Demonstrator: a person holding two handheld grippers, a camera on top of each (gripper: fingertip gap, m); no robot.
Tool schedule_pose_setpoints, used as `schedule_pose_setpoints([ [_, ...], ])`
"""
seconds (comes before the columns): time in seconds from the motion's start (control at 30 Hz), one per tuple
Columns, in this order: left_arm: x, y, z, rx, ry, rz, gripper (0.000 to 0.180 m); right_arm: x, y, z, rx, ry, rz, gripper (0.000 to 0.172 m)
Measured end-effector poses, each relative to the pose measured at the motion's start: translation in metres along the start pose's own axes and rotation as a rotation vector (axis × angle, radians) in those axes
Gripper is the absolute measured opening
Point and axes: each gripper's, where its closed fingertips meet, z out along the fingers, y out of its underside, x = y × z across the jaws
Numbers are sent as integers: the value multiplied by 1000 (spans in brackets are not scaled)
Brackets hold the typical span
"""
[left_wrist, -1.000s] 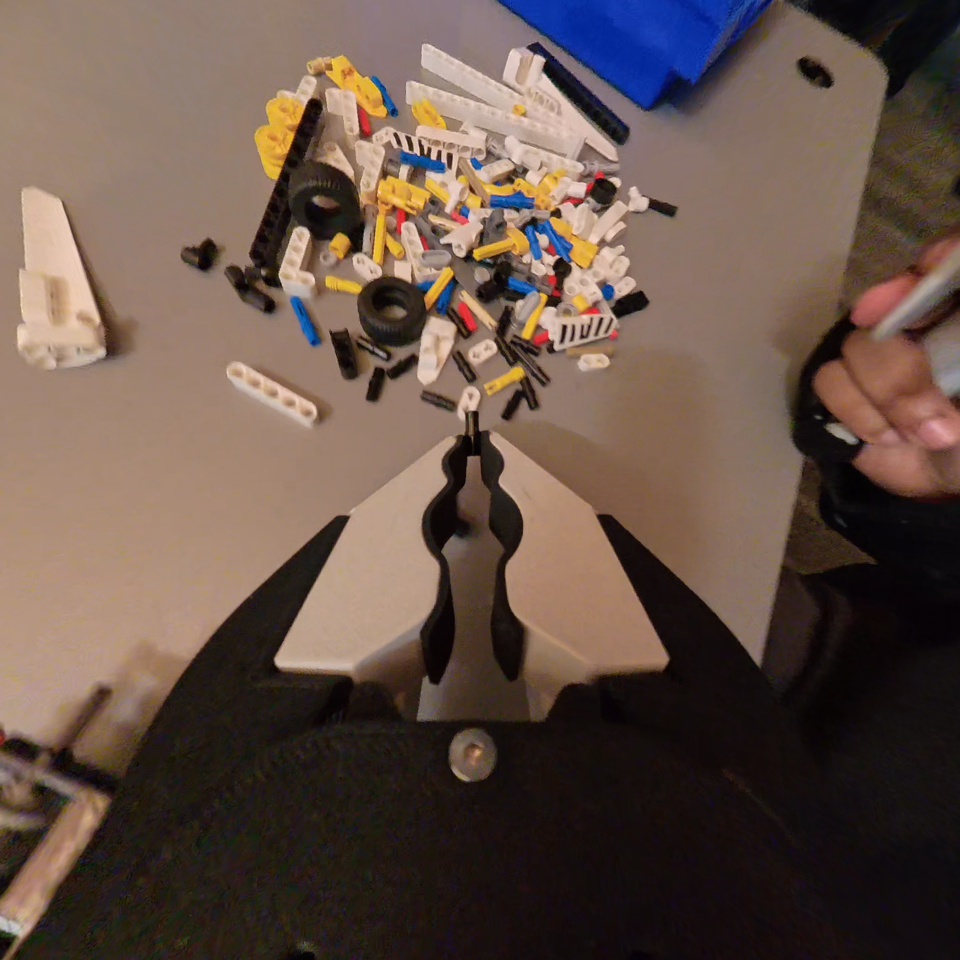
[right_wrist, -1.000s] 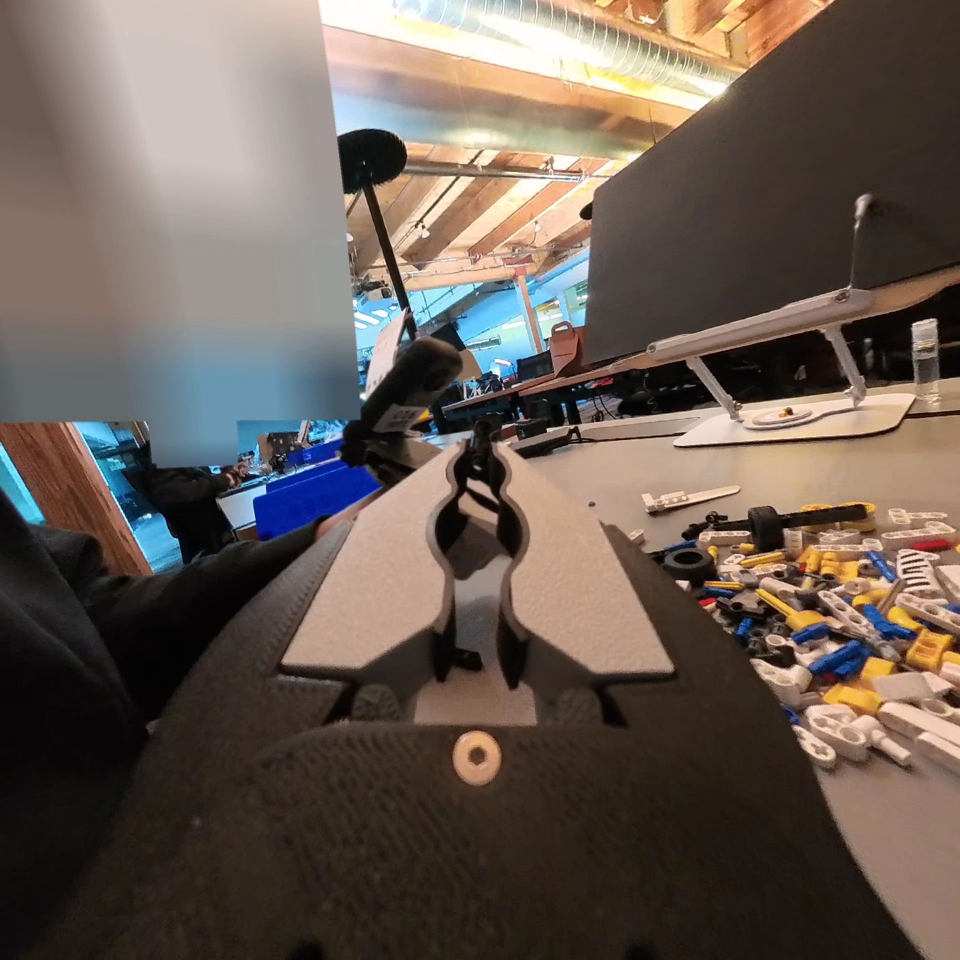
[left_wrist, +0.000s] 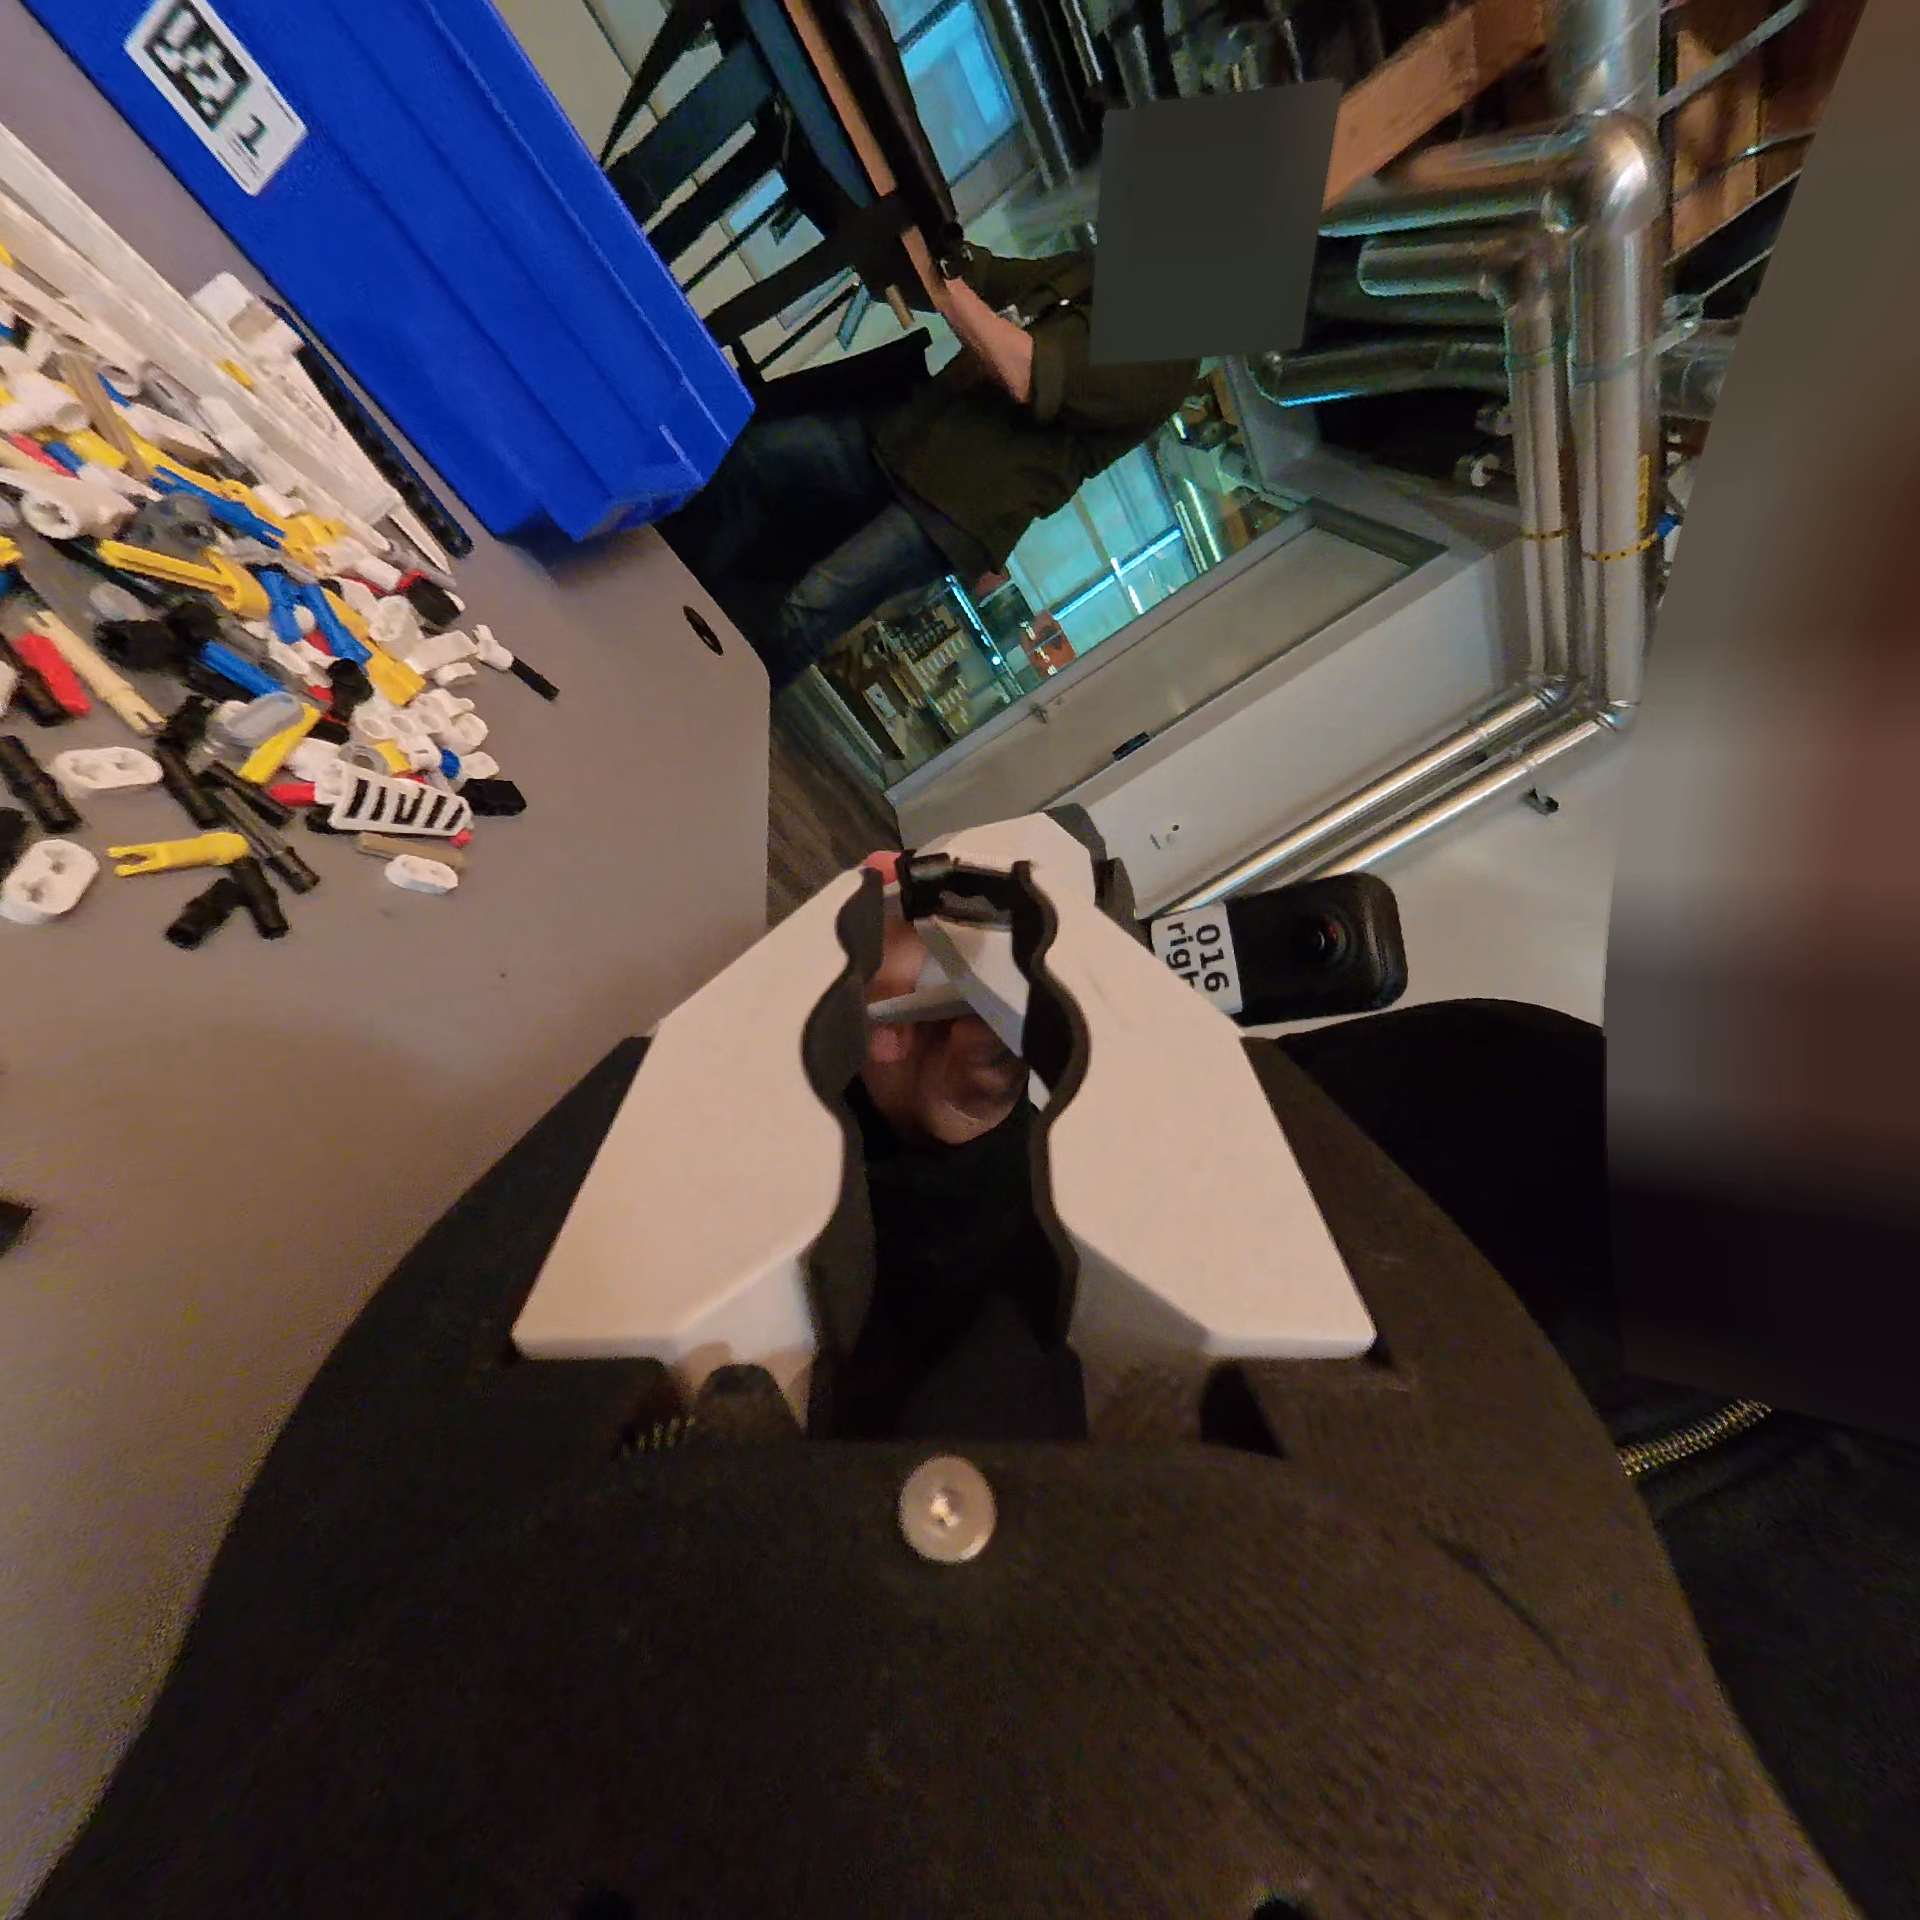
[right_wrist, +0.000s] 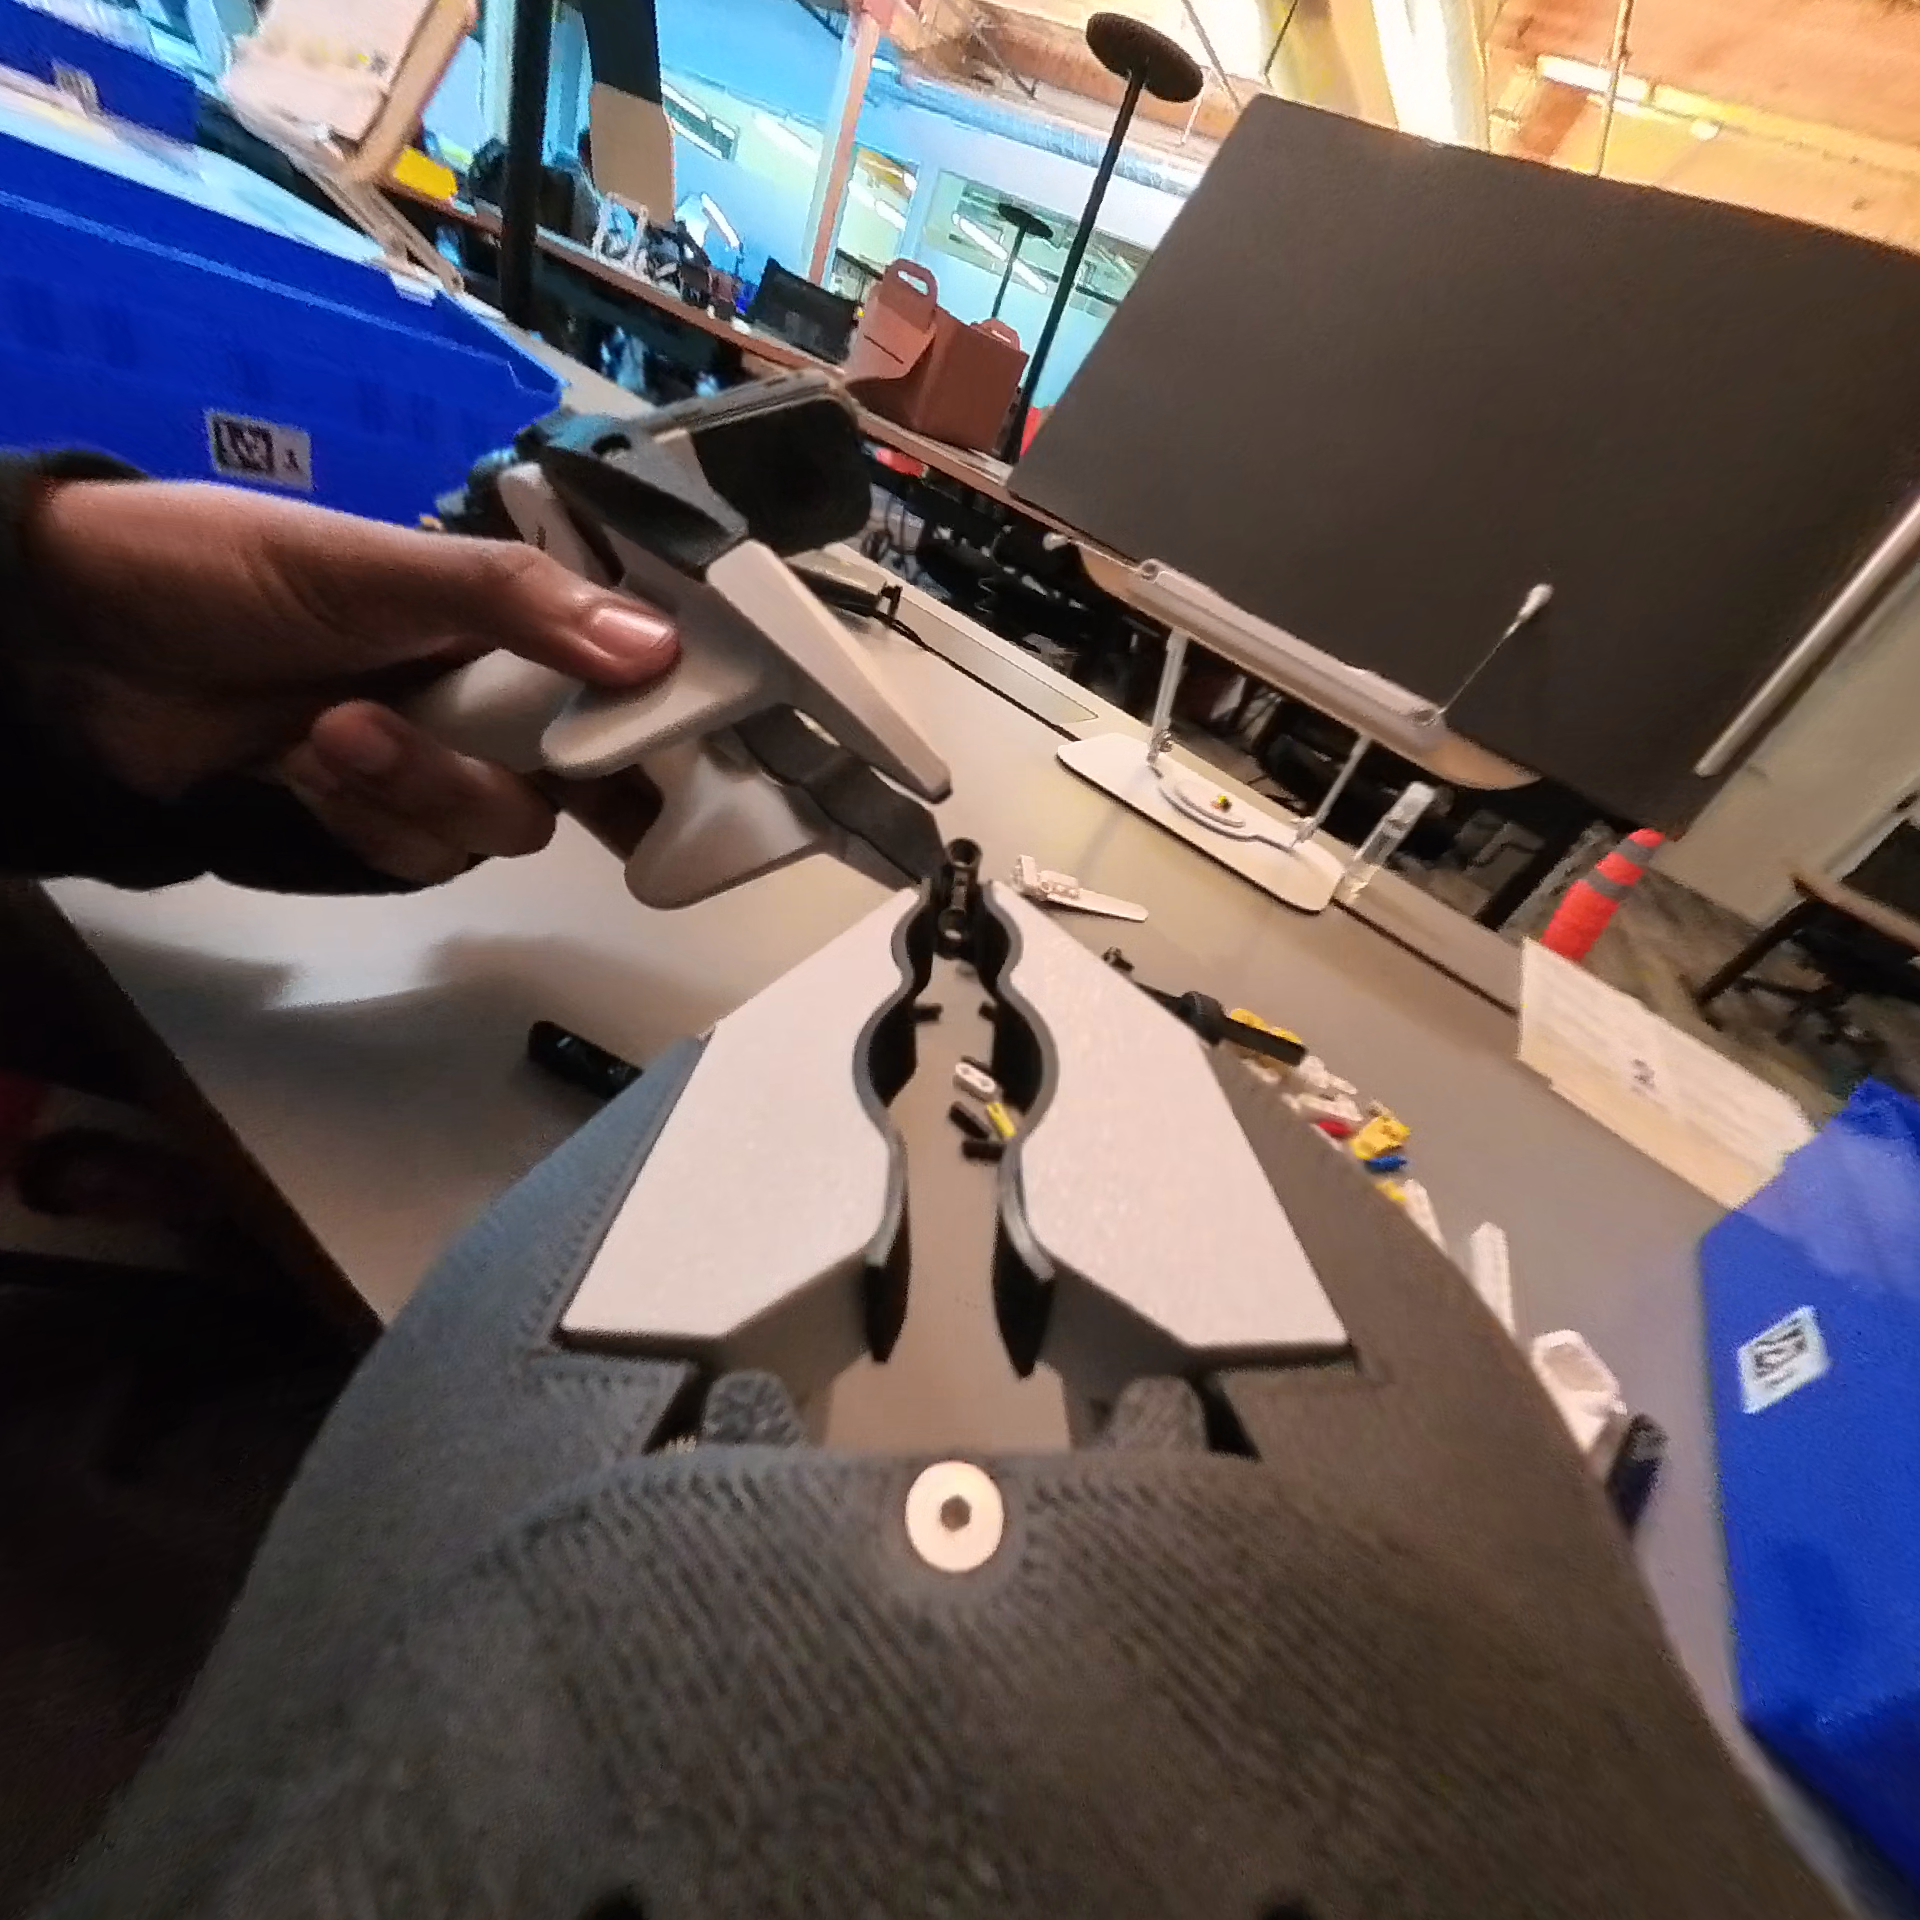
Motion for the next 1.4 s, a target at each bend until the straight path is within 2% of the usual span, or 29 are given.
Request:
schedule_pose_setpoints([
  [0.03,2,0,1,7,7,7,15,-2,-1,0,-1,7,-34,5],
  [0.1,1,0,3,15,-5,25,8,-3,-4,-1,1,30,-91,5],
  [0.3,8,4,5,0,-16,75,6,-4,-8,-7,20,48,-154,6],
  [0.57,24,7,9,15,41,206,6,-2,-23,-17,88,65,-188,13],
  [0.67,22,7,8,18,7,227,5,-2,-20,-16,42,90,-274,12],
  [0.8,13,6,6,13,-125,325,6,-4,-10,-10,-93,102,-360,7],
  [0.9,9,5,5,38,-158,316,5,-4,-4,-8,-172,122,-387,6],
  [0.97,6,4,3,66,-158,280,5,-4,0,-7,-203,112,-363,6],
  [1.0,6,-8,-7,150,-159,260,7,-4,4,-7,-226,107,-356,6],
  [1.03,12,-36,-35,319,-153,245,5,0,14,-9,-281,109,-362,5],
  [1.07,13,-54,-61,369,-176,252,5,8,30,-14,-351,118,-376,6],
  [1.13,11,-58,-78,315,-292,341,6,19,42,-21,-342,116,-296,6],
  [1.23,14,-42,-56,183,-340,425,7,21,25,-21,-208,96,-135,5],
  [1.3,15,-39,-46,175,-312,434,7,20,22,-19,-171,98,-136,5],
  [1.4,-9,-29,-33,101,-319,395,7,21,23,-20,-153,119,-189,5],
])
